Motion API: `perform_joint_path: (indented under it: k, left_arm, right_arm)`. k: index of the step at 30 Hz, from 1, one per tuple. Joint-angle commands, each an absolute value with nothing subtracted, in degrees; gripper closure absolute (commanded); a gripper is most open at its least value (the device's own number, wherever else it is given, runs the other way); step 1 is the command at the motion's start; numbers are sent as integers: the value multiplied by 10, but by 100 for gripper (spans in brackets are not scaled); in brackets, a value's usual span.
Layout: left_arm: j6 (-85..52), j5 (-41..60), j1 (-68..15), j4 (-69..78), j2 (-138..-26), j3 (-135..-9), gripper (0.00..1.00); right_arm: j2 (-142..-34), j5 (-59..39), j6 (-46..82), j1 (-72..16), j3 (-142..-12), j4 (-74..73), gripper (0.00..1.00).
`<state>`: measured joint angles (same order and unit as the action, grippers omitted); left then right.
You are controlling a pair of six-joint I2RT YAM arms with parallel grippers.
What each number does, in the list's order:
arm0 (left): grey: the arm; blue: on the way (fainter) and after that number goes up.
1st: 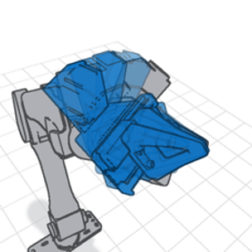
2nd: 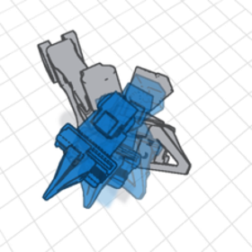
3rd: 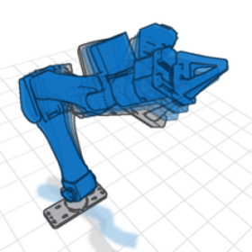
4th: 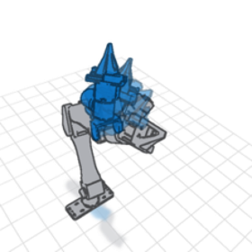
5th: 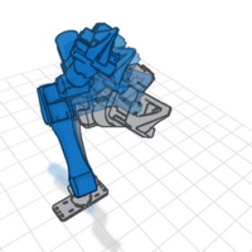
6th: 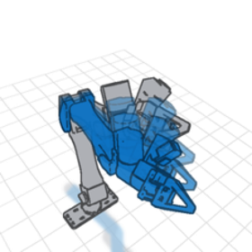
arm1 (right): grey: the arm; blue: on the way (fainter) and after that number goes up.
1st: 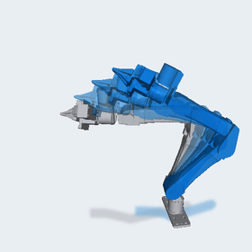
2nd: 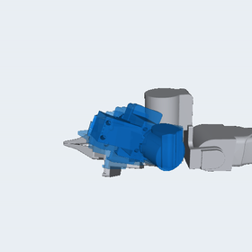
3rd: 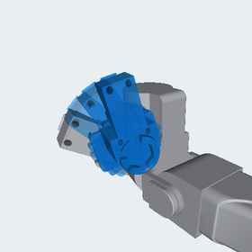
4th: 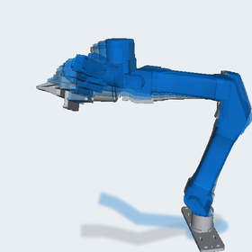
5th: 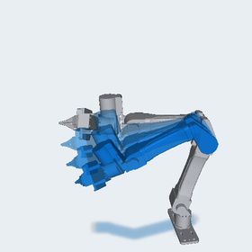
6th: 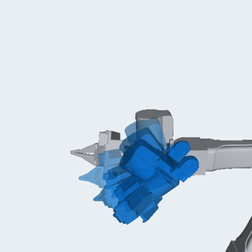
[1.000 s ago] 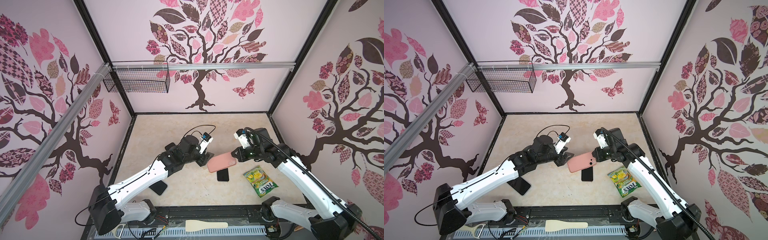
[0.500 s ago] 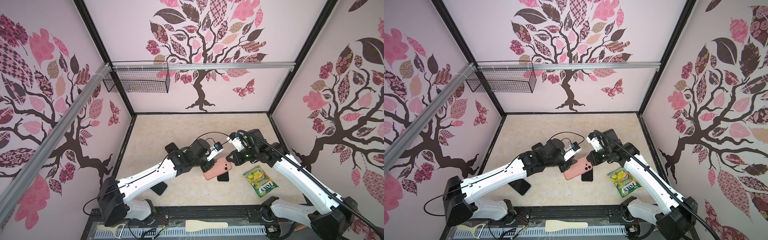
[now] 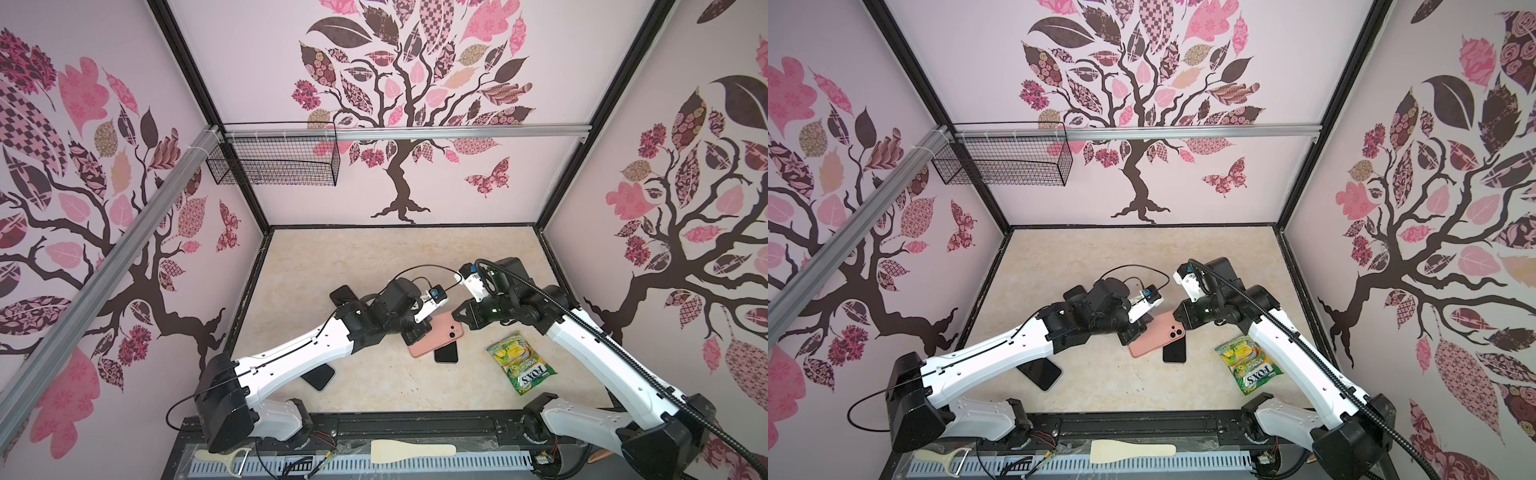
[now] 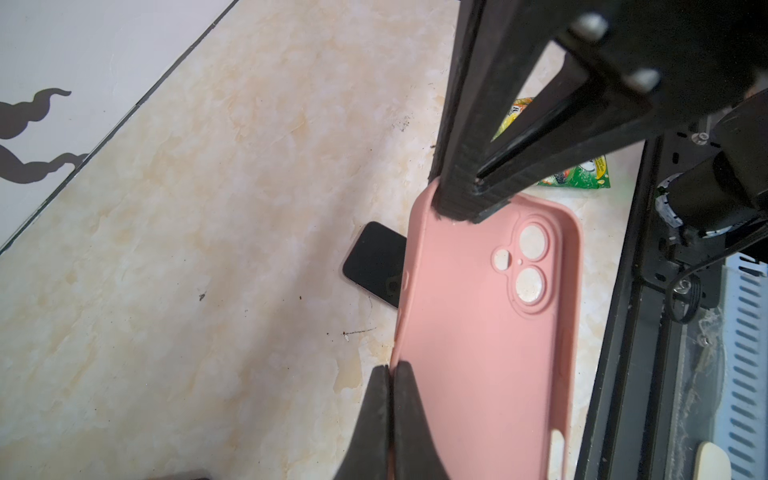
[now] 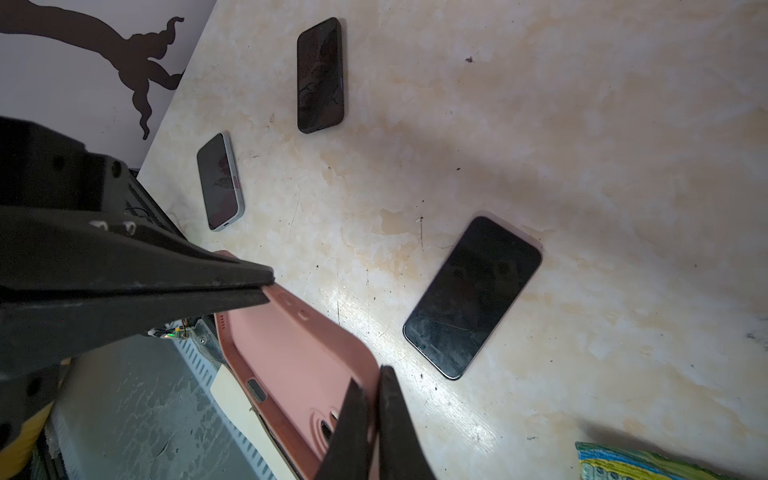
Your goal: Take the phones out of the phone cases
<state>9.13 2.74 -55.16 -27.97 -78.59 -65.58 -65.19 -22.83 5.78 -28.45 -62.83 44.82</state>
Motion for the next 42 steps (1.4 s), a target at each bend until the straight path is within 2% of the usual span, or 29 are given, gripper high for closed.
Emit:
perform_joint_path:
  k: [1,2,3,5,8,13,17,22,26,35,42]
  left_arm:
    - [64,5,-548,-269,-789,-662,100]
    - [50,-3,-548,-263,-790,-660,100]
    - [38,-14,-548,-257,-793,-660,100]
    - [-2,-50,-547,-250,-806,-664,100]
    - [-74,-90,-539,-258,-844,-689,100]
    - [-179,-106,-518,-276,-922,-738,100]
    - [-243,-115,-508,-288,-987,-797,100]
    - [-309,-118,-492,-289,-1053,-855,100]
    - [-349,-113,-472,-291,-1099,-893,100]
    - [-392,-164,-464,-269,-1182,-957,100]
    - [-407,-158,-457,-265,-1249,-1017,100]
  right_arm:
    - [-622,-214,72,-286,-641,431,100]
    - [-616,-200,79,-286,-638,425,94]
    - [-608,-182,87,-286,-635,417,84]
    - [-589,-125,113,-286,-622,395,58]
    - [-564,-23,172,-286,-596,360,36]
    - [-548,93,257,-286,-551,330,1]
    - [-572,172,327,-285,-535,339,1]
    - [-590,200,338,-286,-526,317,0]
    - [-566,171,288,-285,-477,250,0]
    - [-492,145,267,-285,-395,150,1]
    - [-452,116,248,-285,-343,80,0]
